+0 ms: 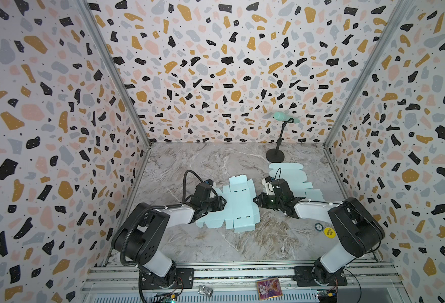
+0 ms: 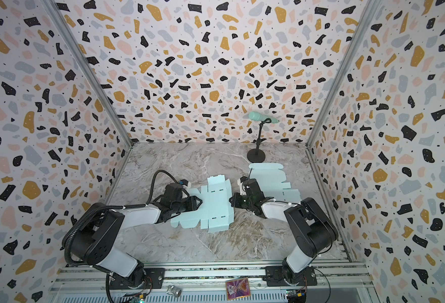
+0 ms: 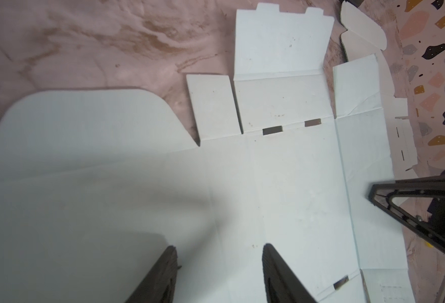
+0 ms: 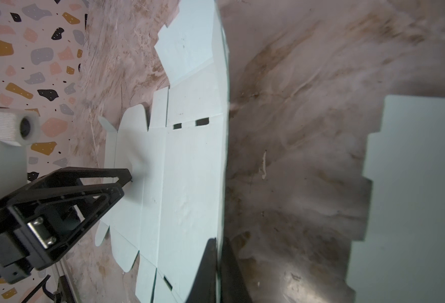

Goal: Fold the paper box

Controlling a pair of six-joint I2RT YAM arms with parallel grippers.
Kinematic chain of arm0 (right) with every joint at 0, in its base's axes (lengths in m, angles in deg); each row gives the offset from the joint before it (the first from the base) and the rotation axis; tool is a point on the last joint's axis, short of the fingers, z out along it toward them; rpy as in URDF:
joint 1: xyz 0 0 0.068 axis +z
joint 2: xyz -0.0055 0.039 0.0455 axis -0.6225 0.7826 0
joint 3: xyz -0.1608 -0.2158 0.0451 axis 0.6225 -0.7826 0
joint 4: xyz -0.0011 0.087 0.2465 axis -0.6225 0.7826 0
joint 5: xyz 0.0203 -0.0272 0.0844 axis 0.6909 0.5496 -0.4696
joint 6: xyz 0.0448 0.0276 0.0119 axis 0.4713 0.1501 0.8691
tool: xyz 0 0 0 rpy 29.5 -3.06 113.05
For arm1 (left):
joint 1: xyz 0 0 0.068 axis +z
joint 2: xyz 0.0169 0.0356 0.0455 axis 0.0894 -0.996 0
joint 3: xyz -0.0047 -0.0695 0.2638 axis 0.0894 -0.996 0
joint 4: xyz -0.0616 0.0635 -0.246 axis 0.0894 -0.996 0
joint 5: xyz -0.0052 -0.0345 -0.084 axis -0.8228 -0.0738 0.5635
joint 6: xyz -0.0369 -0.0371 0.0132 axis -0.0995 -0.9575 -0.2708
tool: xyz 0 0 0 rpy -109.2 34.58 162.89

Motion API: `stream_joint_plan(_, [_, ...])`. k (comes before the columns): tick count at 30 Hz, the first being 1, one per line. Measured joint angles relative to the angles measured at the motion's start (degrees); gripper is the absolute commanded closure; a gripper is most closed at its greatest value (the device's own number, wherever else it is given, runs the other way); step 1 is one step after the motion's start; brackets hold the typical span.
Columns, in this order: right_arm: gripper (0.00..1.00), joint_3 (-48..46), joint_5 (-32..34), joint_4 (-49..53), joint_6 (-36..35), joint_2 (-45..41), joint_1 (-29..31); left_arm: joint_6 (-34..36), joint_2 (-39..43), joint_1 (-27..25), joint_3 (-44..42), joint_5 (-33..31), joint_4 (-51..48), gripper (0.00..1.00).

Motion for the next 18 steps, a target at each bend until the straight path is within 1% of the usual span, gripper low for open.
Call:
stream_joint_plan(4, [0.96,0.3,0.0,2.3,-2.1,-0.8,-0.6,-0.1,3.7,0.0,0.3,0.2,-2.8,0.44])
stream_joint_plan(5, [0.97,0.8,0.0,3.7,-3.2,-1.0,-0.8,-0.1,4.6,0.0,0.7,0.2,-3.5,0.46])
stream_joint_plan(10, [1.0,7.2,0.7,12.9,-10.8,-1.2,-0.9,0.1,8.1,0.6,3.0,1.0,-5.9,0.75])
stream_joint_plan(13, [1.0,11.3,1.6,17.2,-15.2,-1.2,-0.7,0.4,9.0,2.4,4.3,1.5,-6.8,0.88])
stream_joint_plan(15, [1.0,13.2,2.6,19.5,-17.8,-1.2,-0.2,0.8,8.8,4.3,5.0,1.9,-7.4,0.94])
stream_joint_plan(18, [1.0,14.9,4.1,22.8,-21.0,-1.2,1.2,1.6,8.0,6.6,6.0,2.1,-8.3,0.99])
